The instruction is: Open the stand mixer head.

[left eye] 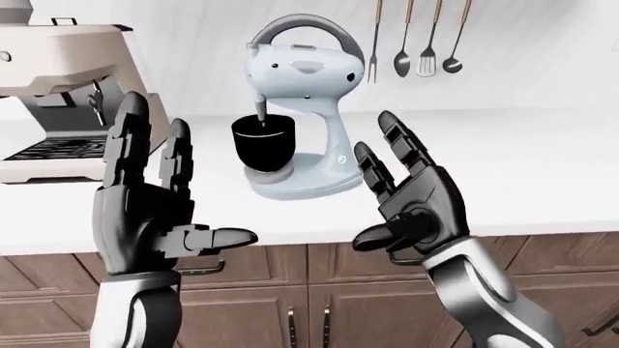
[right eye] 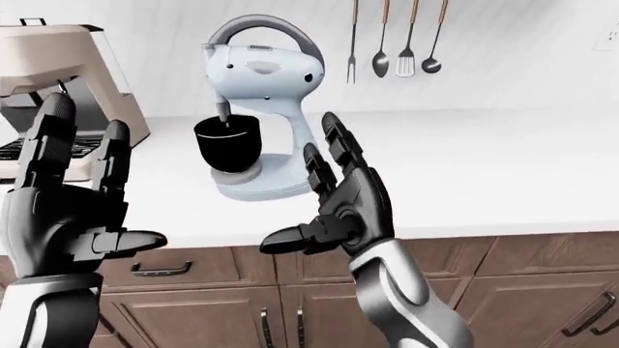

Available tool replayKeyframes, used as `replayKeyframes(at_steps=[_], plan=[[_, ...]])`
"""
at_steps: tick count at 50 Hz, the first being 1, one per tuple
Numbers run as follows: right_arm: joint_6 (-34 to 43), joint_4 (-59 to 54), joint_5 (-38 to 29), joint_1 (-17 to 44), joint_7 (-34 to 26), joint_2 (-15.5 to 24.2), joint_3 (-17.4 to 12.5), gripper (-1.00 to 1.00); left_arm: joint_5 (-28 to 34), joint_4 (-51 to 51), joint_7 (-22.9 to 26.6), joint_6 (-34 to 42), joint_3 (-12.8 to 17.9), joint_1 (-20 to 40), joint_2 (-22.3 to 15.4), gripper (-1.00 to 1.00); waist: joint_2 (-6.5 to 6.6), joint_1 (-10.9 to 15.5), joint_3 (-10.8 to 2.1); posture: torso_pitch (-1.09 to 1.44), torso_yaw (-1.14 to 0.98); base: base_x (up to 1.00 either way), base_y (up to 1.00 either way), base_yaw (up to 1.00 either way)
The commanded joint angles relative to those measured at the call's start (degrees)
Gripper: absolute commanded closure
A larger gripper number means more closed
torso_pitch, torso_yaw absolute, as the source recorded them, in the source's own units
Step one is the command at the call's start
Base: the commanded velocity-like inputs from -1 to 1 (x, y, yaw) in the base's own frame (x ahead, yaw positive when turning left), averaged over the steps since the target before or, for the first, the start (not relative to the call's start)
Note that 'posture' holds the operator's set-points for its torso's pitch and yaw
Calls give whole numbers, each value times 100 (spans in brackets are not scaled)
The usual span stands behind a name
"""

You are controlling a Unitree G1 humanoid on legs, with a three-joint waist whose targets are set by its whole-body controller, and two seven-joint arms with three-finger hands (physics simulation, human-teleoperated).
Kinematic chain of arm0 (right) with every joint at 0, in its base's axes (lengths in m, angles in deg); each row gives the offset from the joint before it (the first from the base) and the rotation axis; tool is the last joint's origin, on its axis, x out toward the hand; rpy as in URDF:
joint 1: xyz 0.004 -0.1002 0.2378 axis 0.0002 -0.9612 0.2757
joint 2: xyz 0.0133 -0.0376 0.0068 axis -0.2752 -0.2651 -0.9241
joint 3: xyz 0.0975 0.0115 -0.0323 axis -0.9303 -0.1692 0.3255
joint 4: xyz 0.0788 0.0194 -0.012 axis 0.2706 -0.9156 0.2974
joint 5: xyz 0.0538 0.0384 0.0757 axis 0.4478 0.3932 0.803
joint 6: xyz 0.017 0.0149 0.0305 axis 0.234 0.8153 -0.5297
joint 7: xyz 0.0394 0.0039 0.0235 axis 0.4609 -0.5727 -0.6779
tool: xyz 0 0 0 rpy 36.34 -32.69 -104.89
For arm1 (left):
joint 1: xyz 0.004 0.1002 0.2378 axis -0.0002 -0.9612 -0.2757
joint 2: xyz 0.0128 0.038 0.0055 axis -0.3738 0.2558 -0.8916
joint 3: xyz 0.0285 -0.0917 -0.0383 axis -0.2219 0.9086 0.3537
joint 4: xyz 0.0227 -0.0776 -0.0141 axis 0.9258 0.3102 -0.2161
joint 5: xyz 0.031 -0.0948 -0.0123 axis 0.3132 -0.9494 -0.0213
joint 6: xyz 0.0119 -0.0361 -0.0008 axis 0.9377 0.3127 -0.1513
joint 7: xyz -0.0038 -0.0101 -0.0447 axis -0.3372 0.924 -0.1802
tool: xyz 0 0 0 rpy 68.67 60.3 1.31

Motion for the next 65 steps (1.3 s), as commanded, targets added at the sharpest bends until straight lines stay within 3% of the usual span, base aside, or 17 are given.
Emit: replayKeyframes(at_steps=[1,11,24,65], plan=[[-183,63,-17,110,-71,-32,-3,-100,-33,-157,24,-125,23,118,-33,-100,12,2,-28,-33,0,0,0,0],[-184,21,-181,-4,-105,-127,204,-100,-9,-83,43,-161,11,120,-28,-100,12,5,-54,-33,0,0,0,0],[-439,-773,-595,123,-416,-237,208,-100,-17,-73,48,-166,18,125,-38,-100,20,-27,-42,-33,0,0,0,0],[-628,-1818,-1272,618,-589,-488,390,-100,-43,-92,-1,-124,42,158,-52,-100,64,-4,-26,-33,0,0,0,0]])
